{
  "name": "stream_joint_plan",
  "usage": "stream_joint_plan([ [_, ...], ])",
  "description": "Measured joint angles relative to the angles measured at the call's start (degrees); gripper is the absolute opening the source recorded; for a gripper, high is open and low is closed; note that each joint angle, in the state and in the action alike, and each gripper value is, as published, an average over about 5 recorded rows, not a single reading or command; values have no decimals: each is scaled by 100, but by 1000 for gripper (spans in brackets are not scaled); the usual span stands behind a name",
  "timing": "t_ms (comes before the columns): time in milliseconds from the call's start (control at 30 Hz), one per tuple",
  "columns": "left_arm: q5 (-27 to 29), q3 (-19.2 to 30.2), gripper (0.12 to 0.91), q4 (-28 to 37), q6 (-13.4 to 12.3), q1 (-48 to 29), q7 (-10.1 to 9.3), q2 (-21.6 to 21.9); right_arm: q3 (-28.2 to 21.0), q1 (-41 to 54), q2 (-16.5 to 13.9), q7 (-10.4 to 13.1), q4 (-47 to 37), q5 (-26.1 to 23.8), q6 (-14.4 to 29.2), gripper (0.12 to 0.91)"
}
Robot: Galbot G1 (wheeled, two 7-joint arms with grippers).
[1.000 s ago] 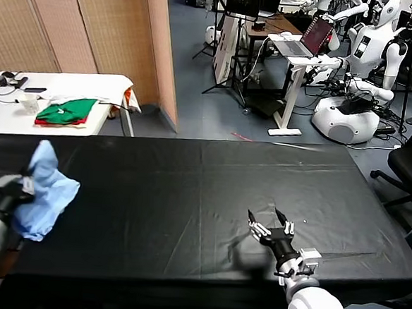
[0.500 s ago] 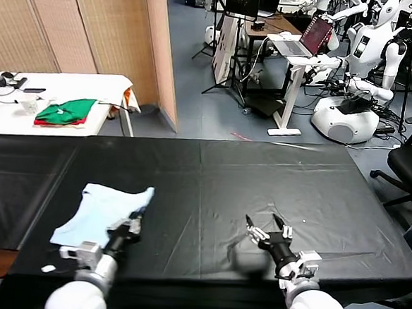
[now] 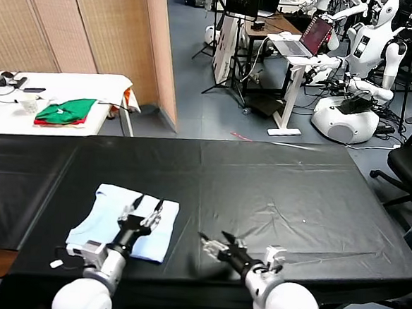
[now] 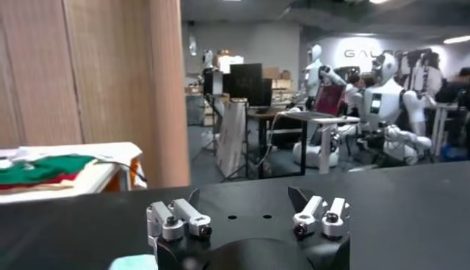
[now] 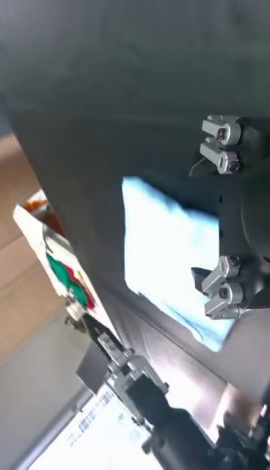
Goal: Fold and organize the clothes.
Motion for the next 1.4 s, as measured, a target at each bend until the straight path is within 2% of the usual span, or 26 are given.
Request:
stream_joint_plan([
  [100, 1, -160, 891, -13, -12, 48, -33, 117, -310, 224, 146, 33, -220, 32, 8, 907],
  [333, 57, -424, 907, -63, -82, 196, -68, 157, -752, 635, 430, 70, -749, 28, 38, 906],
  [500, 61, -559, 907, -98, -121, 263, -76, 167, -835, 844, 562, 103, -1072, 27, 79, 854],
  [633, 68, -629, 907, -102, -152, 291, -80, 181, -806, 944, 638, 100, -1280, 28, 128, 682],
  [867, 107, -642, 907, -64, -202, 316, -81, 154, -671, 943, 656, 53, -1419, 66, 78, 243],
  [967, 106, -646, 907, -22, -228, 314, -87, 134, -499, 847, 568, 68, -1255, 95, -54, 149],
  [1167, 76, -648, 907, 72, -264, 290, -88, 121, 167, 716, 202, 136, -776, 69, -559, 143],
  [1400, 39, -656, 907, 91, -253, 310, -100, 100, 867, 816, -356, -133, -586, -116, -872, 143],
])
